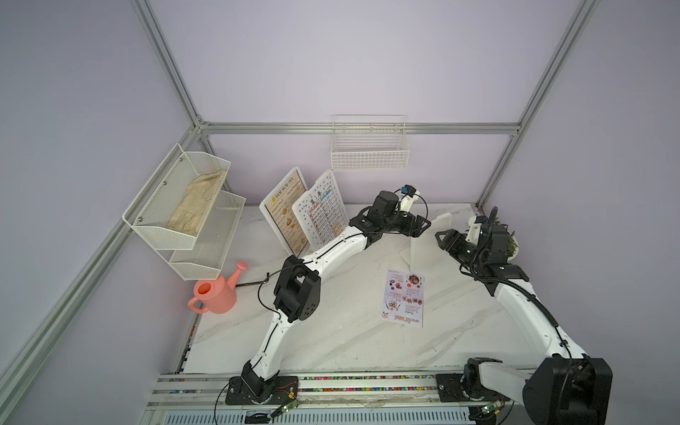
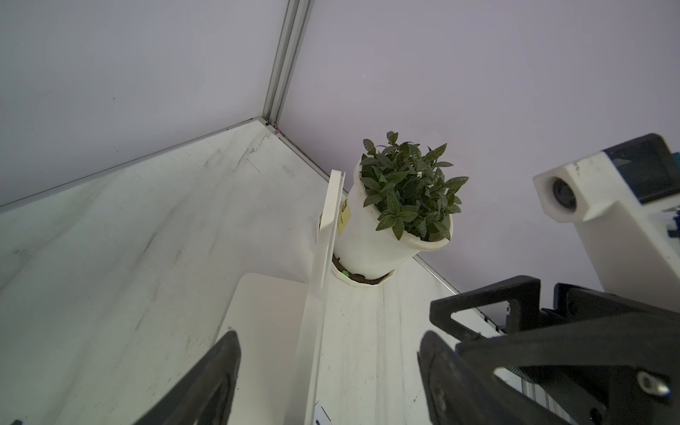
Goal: Insert the menus into the narrow rack
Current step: Move the narrow rack to the center of the board.
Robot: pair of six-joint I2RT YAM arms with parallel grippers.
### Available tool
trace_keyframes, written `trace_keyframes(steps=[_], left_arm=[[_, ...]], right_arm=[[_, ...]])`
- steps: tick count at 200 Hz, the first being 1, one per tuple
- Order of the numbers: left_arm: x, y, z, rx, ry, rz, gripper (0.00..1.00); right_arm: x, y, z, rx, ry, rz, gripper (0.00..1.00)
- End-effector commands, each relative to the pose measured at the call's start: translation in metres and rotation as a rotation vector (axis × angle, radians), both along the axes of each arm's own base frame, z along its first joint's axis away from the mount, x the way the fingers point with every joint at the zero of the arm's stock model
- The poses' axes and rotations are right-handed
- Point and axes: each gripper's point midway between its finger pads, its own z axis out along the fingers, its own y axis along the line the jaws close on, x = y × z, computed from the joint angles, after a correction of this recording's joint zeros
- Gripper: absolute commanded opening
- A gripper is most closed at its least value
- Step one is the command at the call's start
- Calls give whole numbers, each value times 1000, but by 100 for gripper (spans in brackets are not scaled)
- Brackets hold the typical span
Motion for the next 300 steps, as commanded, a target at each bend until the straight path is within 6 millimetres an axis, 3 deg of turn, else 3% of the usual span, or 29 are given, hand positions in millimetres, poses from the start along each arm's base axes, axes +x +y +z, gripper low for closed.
trace_keyframes(steps=[1, 51, 91, 104, 120, 148, 181, 216, 300], left_arm=[[-4, -3, 8, -8, -28, -19, 76], [-6, -6, -22, 35, 12, -24, 59], [-3, -4, -40, 71, 33, -7, 59], [-2, -3, -45, 84, 37, 5, 65], [-1, -2, -50, 96, 42, 10, 65], [-1, -1, -56, 105, 51, 13, 52], [-3, -2, -53, 103, 46, 8, 31], [-3, -1, -45, 93, 34, 4, 19], [-14, 5, -10, 108, -30, -31, 11]], right_arm=[[0, -5, 2, -14, -12, -18, 72], [0, -4, 4, -14, -16, -13, 72], [1, -4, 5, -15, -18, -12, 72], [1, -4, 4, -14, -17, -11, 72], [1, -4, 6, -14, -21, -11, 72], [0, -4, 5, -13, -18, -11, 72], [-1, -3, 6, -13, -21, -10, 72], [-1, -4, 5, -12, -19, -11, 72], [1, -5, 3, -15, -21, -17, 72]])
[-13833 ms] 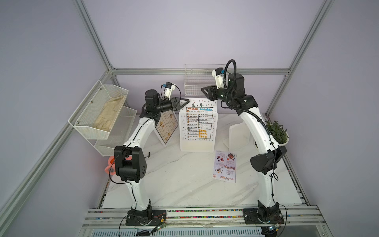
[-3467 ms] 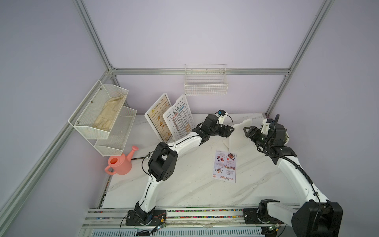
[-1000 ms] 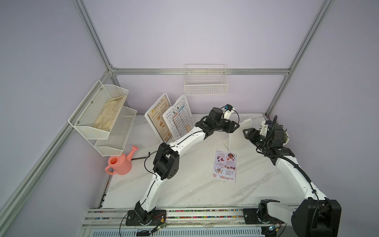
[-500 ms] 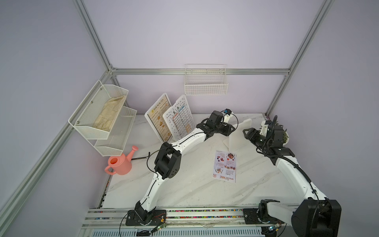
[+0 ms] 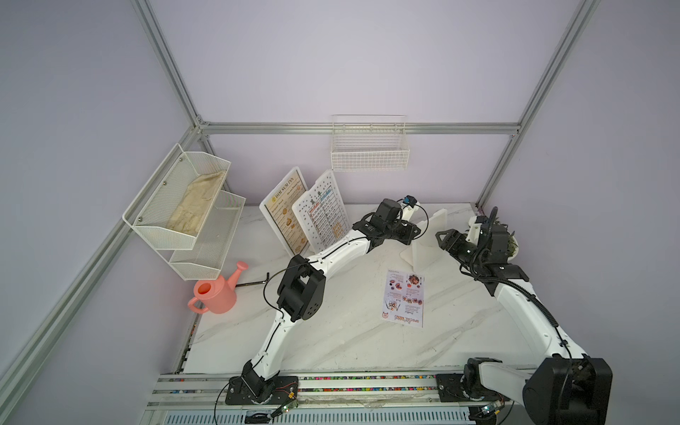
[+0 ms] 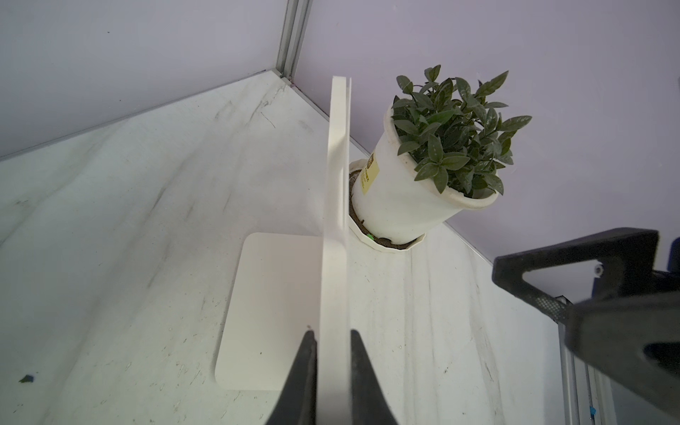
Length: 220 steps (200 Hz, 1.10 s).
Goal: Insert the menus into the narrow rack
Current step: Move the narrow rack to the center of the board.
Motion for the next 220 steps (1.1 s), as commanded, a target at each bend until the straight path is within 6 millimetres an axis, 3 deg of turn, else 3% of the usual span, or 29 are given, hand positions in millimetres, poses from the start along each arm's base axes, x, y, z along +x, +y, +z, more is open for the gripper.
trace_keyframes(steps=[1, 41, 74, 130, 220], left_arm=[[-11, 6, 40, -10, -55, -33, 11], [-20, 20, 50, 42, -64, -82, 7], [-26, 43, 62, 83, -89, -87, 3], [-36, 87, 71, 114, -99, -61, 1], [-60, 151, 50, 192, -63, 17, 1]], right_arm=[[0, -3, 3, -8, -20, -9, 72], [1, 1, 4, -19, -28, 23, 72], [1, 7, 9, -17, -59, 62, 72], [4, 42, 11, -8, -93, 191, 70], [12, 82, -1, -22, -74, 276, 69]])
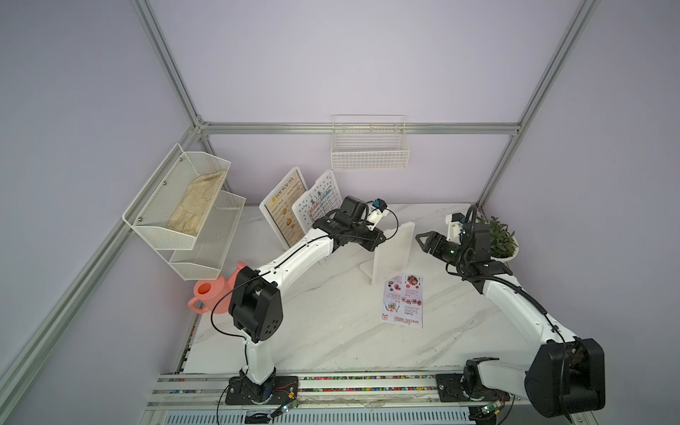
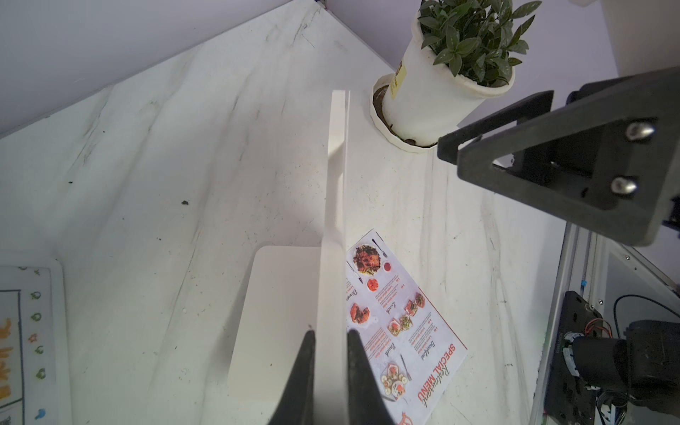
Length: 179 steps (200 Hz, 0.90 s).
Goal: Insert the menus into the narrow rack
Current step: Move the narrow rack to the center of the board.
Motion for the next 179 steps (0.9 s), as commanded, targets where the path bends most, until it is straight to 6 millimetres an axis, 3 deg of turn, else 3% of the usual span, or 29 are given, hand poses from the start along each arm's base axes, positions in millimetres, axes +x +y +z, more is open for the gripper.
trace_keyframes(steps=[1, 68, 147, 162, 179], left_arm=[[-7, 18, 26, -26, -83, 13, 1], [-25, 63, 10, 2, -72, 84, 5], [-26, 87, -16, 37, -49, 170, 30], [-24, 91, -19, 51, -50, 195, 42], [-24, 97, -19, 57, -53, 231, 70]], right_arm=[[7, 12, 8, -15, -42, 25, 69], [8, 44, 1, -43, -45, 80, 69], [0, 59, 2, -74, -119, 187, 70], [-2, 63, 1, -74, -129, 218, 72], [-2, 68, -3, -69, -126, 249, 73]])
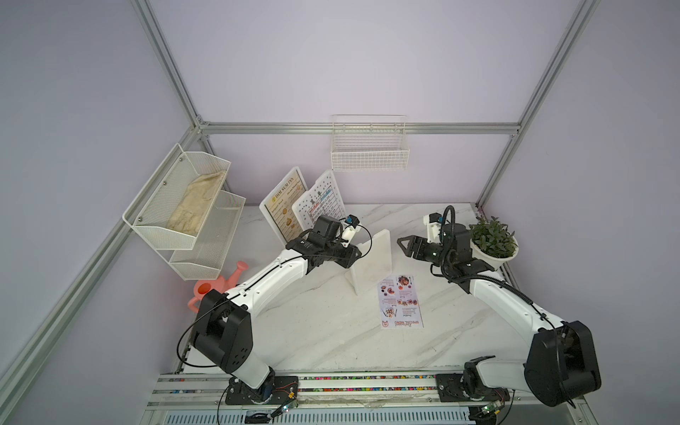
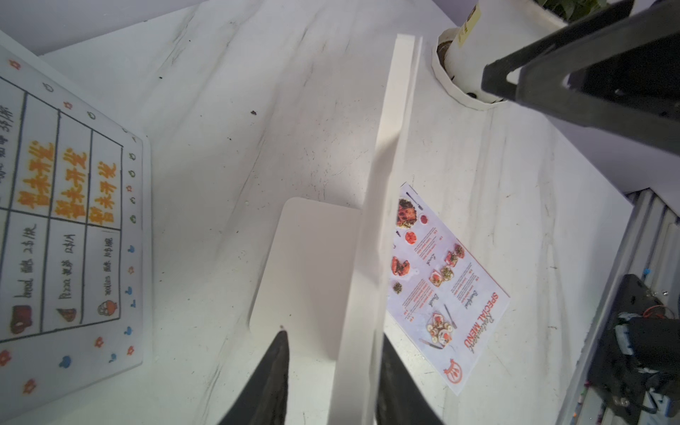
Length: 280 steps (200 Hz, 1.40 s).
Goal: Insert the menus into the narrow rack
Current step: Move the narrow rack to the center of the board.
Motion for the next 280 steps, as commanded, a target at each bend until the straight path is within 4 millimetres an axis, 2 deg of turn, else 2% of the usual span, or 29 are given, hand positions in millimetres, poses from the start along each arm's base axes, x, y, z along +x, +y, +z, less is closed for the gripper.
trace_keyframes(steps=[1, 17, 30, 36, 60, 81, 138, 158, 185, 222, 246, 257, 261, 280], left_arm=[[4, 12, 19, -20, -67, 68, 71], [2, 19, 21, -26, -76, 108, 90], [2, 26, 20, -29, -82, 152, 98], [1, 30, 19, -29, -85, 173, 100], [2, 48, 6, -6, -69, 283, 100], [3, 55, -4, -5, -58, 340, 99], [15, 81, -10, 45, -65, 518, 94], [17, 84, -9, 49, -66, 545, 93], [19, 89, -13, 61, -54, 577, 92], [20, 90, -16, 54, -36, 596, 91], [14, 92, -12, 32, -33, 609, 93], [10, 93, -14, 24, -19, 608, 95], [6, 94, -1, -7, -35, 607, 96], [-11, 87, 1, -55, -4, 565, 98]], right_arm=[[-1, 10, 2, -2, -47, 72, 74], [-1, 15, -4, 1, -43, 102, 77], [-2, 18, -5, 1, -56, 125, 78], [1, 19, -15, -6, -38, 133, 79], [4, 26, -25, -4, -49, 177, 83], [9, 31, -33, 1, -64, 208, 86], [18, 48, -52, 45, -68, 301, 86], [19, 56, -54, 86, -62, 342, 86], [15, 67, -54, 139, -49, 389, 82], [-3, 81, -52, 177, -32, 431, 76], [-6, 76, -52, 177, -6, 383, 75], [-3, 66, -56, 131, 28, 303, 76], [-3, 62, -58, 113, 41, 280, 77], [-5, 40, -62, 33, 105, 157, 83]])
